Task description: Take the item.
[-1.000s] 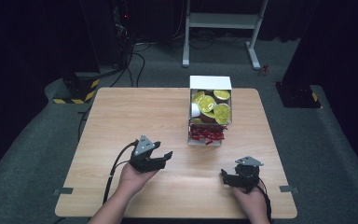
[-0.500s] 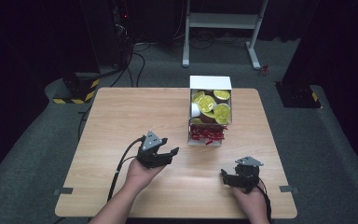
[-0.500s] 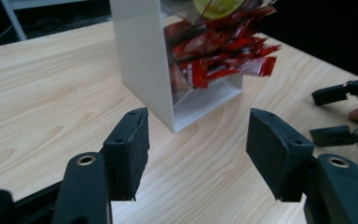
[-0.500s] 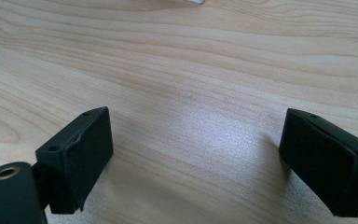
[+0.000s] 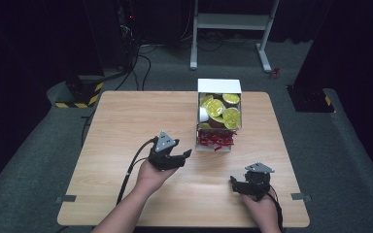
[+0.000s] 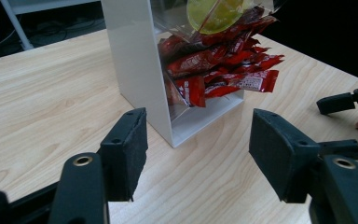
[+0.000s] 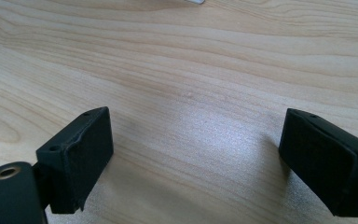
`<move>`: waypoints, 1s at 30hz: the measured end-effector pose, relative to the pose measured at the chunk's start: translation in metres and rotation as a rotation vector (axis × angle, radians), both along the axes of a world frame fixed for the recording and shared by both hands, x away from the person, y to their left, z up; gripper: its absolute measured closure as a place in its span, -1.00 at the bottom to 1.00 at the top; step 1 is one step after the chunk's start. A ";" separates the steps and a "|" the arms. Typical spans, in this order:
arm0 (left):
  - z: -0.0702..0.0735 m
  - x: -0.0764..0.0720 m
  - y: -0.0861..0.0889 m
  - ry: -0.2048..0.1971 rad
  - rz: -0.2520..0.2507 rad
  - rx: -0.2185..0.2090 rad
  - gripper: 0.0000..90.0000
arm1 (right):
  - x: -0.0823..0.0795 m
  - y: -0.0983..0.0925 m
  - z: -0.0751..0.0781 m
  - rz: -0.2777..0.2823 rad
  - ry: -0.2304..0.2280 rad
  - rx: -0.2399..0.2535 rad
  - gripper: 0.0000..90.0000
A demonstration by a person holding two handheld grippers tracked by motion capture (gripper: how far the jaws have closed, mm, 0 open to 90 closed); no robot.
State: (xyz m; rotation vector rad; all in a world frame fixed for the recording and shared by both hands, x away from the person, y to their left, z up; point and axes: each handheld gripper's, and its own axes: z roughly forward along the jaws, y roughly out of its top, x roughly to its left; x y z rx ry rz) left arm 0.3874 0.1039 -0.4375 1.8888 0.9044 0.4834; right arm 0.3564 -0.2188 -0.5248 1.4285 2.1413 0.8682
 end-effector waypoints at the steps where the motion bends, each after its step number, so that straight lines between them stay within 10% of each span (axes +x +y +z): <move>1: 0.000 0.001 -0.002 0.000 -0.001 0.000 -0.18 | 0.000 0.000 0.000 0.000 0.000 0.000 -0.78; 18: 0.005 0.016 -0.028 -0.008 -0.009 0.020 -0.40 | 0.000 0.000 0.000 0.000 0.000 0.000 -0.78; 30: 0.005 0.029 -0.045 -0.007 0.016 0.037 -0.09 | 0.000 0.000 0.000 0.002 -0.002 -0.001 -0.78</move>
